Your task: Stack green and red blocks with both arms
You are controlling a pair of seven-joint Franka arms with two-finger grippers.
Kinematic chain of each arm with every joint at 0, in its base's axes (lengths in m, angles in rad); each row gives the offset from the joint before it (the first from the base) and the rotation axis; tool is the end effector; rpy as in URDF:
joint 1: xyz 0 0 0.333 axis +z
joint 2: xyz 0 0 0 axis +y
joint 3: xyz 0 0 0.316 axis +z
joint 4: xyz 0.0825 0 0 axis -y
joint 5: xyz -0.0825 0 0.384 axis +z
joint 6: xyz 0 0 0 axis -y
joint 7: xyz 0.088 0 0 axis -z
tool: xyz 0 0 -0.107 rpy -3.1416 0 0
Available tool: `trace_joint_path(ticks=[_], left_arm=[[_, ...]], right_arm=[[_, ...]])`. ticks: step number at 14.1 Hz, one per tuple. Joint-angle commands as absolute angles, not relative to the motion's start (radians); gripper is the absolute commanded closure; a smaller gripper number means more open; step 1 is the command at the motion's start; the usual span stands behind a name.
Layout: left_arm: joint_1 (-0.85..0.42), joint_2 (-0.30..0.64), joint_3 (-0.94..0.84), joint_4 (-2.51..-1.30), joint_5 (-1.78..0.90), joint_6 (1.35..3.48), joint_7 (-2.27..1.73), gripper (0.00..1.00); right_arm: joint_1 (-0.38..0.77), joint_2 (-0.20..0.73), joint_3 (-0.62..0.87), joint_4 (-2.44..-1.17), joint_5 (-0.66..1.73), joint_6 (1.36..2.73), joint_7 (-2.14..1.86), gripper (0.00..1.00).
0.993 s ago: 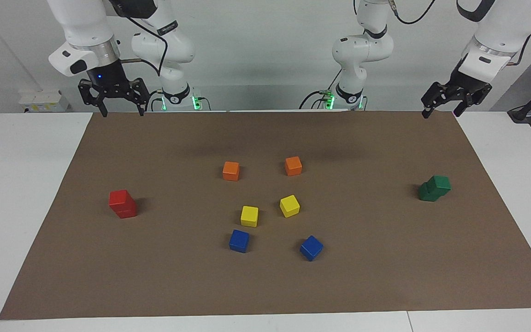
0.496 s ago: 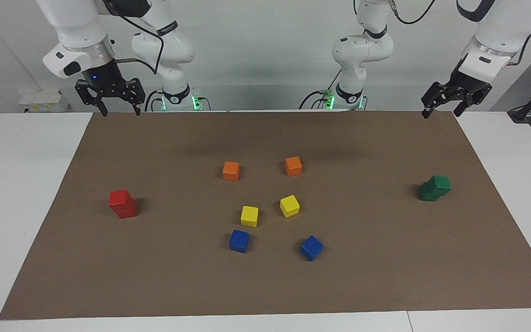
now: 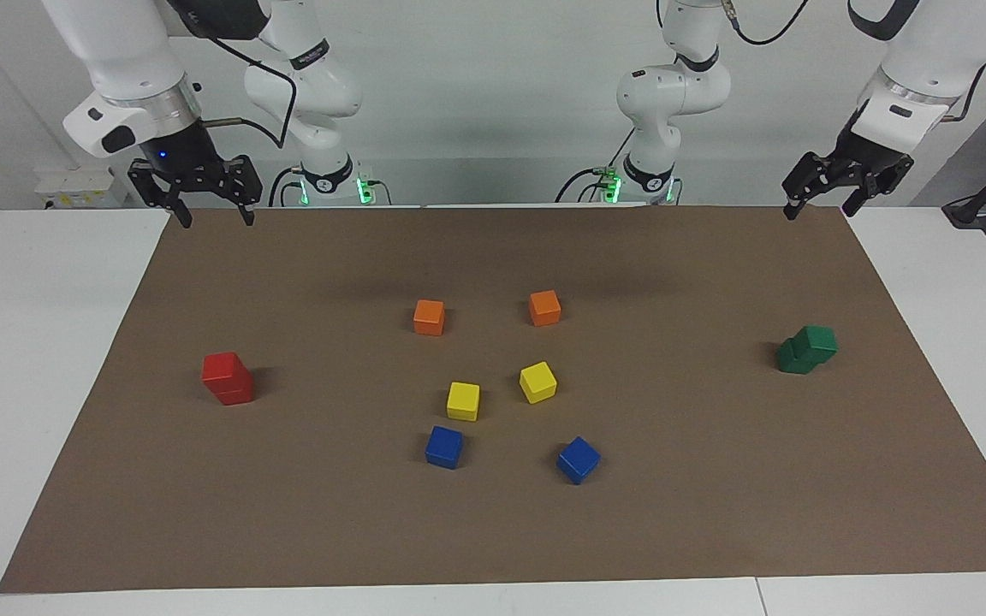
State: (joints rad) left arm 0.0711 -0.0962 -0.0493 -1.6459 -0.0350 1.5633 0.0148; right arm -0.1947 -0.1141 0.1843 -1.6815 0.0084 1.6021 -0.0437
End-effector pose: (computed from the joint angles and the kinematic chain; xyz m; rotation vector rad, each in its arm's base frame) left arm 0.5234 0.0063 0.6402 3.1115 0.0104 0.0218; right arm 0.5220 0.0011 0.6352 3.1274 0.0506 0.0507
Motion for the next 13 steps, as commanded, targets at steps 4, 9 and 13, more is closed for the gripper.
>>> trace_joint_path(ticks=[4,9,13], left_arm=[[0.060,-0.123,-0.043,-1.672,-0.015,1.571,0.000,0.00],[0.061,-0.121,-0.041,-1.672,-0.015,1.574,0.002,0.00],[0.060,-0.121,-0.041,-1.672,-0.015,1.575,0.002,0.00]], right_arm=[[-0.169,-0.069,0.180,-1.621,0.005,1.552,-0.034,0.06],[0.049,-0.067,-0.044,-1.621,0.002,1.552,-0.034,0.06],[0.012,-0.064,-0.041,-1.617,0.002,1.548,-0.035,0.06]])
